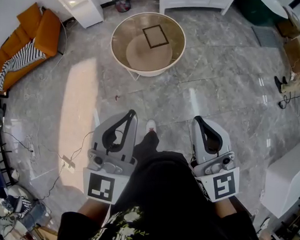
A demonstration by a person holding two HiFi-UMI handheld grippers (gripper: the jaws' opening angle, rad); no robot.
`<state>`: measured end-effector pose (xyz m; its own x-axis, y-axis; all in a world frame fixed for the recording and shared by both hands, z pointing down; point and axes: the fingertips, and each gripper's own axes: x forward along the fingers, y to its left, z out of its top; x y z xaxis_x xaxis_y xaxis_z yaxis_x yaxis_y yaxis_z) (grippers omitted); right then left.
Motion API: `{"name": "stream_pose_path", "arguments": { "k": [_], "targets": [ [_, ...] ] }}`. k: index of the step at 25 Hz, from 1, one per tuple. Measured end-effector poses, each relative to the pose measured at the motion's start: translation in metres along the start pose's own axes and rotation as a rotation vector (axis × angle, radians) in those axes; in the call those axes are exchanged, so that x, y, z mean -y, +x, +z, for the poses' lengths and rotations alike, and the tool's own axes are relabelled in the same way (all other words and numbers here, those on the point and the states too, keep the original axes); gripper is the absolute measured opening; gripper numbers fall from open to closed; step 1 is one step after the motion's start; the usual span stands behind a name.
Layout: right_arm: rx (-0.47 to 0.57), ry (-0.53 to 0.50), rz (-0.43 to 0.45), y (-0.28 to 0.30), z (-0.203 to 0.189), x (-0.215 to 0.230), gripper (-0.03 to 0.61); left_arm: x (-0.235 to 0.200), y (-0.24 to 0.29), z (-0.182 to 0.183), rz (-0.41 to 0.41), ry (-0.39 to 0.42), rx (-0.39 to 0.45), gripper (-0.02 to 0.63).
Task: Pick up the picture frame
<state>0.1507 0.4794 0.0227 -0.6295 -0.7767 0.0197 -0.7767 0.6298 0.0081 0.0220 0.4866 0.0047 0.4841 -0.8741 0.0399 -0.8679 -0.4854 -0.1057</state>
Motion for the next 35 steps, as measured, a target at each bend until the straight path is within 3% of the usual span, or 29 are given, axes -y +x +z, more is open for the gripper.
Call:
{"name": "stream_pose_path", "arguments": {
  "k": [9,16,21,26,35],
  "targets": [
    [0.03,-0.013,0.0,0.084,0.005,-0.025,-0.006,-0.085,0.012,-0.014,-0.014,0.006,0.017,0.011],
    [-0.016,-0.062,-0.084,0.097,-0.01,-0.023,-0.006,-0.11,0.025,-0.039,-0.047,-0.042,0.011,0.011],
    [-0.053,-0.004,-0.123,0.096,-0.021,0.002,-0.006,-0.113,0.037,-0.044,-0.041,-0.051,-0.003,0.011],
    [-0.039,-0.015,-0.157,0.116,-0.016,0.033,-0.006,-0.128,0.049,-0.052,-0.015,-0.038,-0.036,0.011],
    [-0.035,-0.014,-0.115,0.153,-0.02,0.108,-0.006,-0.125,0.113,-0.051,0.017,-0.018,-0.073,0.011]
  ]
}}
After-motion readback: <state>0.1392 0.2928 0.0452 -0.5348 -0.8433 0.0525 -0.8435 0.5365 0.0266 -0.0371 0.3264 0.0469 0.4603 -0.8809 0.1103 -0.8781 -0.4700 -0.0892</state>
